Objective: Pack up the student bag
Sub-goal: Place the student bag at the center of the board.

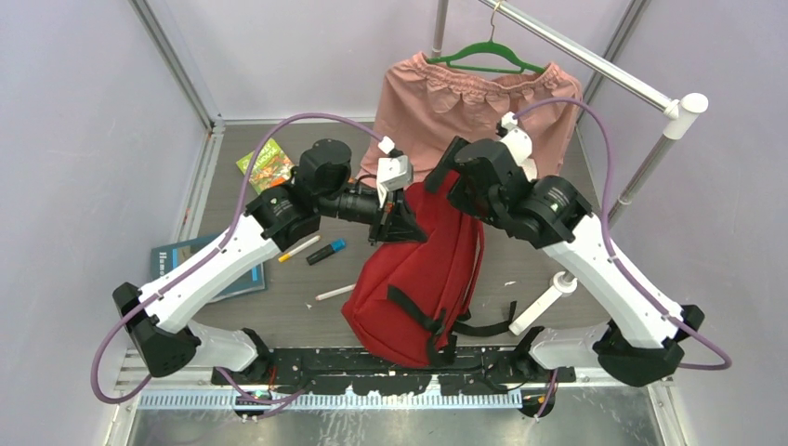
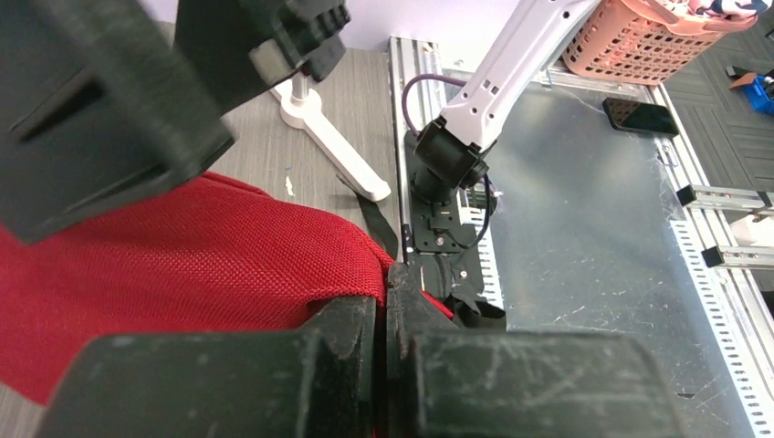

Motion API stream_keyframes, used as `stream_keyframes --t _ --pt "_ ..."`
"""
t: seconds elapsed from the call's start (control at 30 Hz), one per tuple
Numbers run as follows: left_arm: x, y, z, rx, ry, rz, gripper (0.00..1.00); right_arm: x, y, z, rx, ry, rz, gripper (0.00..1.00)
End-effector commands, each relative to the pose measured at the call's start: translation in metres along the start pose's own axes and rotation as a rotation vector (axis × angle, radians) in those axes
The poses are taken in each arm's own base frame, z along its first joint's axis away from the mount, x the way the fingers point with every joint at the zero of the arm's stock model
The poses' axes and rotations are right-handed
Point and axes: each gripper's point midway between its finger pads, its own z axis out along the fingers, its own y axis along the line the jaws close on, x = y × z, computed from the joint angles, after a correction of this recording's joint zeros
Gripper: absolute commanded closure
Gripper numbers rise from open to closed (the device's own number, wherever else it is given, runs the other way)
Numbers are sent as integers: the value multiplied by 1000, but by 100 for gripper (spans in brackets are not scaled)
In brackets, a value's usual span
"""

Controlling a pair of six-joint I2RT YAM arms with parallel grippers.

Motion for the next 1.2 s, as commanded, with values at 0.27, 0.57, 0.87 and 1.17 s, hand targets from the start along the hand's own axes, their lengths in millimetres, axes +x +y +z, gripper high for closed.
stream_keyframes --t 0.27,0.57,0.87,1.17 --pt "5 -17 34 65 86 112 100 1 22 -22 -94 80 105 0" --pt "-3 -19 36 36 73 162 100 47 -41 6 187 171 5 0" --pt "-6 -6 22 -81 78 211 100 24 -43 -2 62 23 47 99" --pt "-71 96 -20 -456 -115 210 100 -113 33 -57 -152 -412 -53 99"
